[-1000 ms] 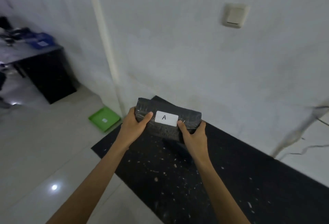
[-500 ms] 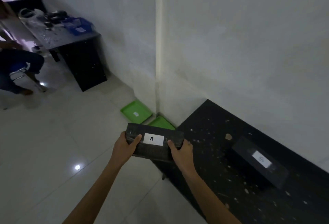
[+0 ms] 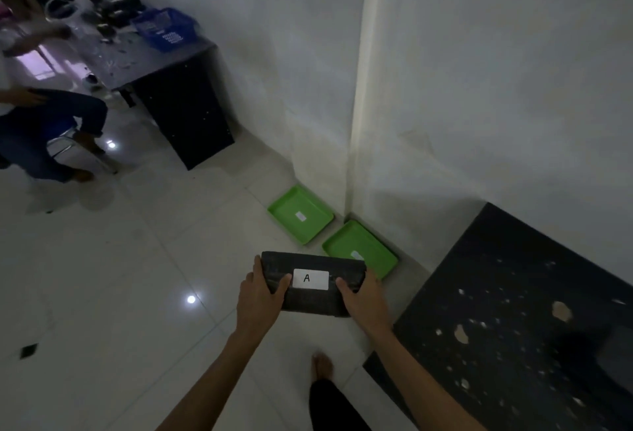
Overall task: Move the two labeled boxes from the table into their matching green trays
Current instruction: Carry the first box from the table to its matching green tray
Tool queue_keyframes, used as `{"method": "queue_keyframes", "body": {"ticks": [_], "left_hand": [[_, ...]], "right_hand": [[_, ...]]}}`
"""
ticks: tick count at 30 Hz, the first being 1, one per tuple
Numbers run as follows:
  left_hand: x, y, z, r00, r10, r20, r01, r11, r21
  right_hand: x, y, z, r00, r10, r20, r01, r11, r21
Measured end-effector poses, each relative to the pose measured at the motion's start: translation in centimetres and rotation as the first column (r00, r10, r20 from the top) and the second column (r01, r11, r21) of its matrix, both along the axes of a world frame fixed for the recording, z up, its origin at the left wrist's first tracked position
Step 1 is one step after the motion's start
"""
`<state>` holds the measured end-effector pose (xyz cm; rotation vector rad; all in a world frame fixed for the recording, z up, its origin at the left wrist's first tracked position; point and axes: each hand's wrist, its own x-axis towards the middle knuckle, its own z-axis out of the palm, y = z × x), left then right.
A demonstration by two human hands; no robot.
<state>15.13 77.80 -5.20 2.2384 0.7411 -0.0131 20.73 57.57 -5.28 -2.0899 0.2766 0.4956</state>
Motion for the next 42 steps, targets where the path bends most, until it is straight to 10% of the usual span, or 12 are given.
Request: {"method": "queue_keyframes", "body": {"ticks": [20, 42], "left_hand": [[34.6, 4.8, -14.5, 0.865, -0.472, -0.169, 0.439, 0.876, -0.203], [60.3, -3.0, -73.2, 0.814, -0.546, -0.197, 0.434, 0.798, -0.419]], "right_hand": [[24.0, 5.9, -12.9, 0.824, -0.518, -0.229, 0.487, 0.855, -0.179], [46.3, 0.2, -70.7, 0.644, -0.735, -0.213, 0.707, 0.678, -0.199]]}}
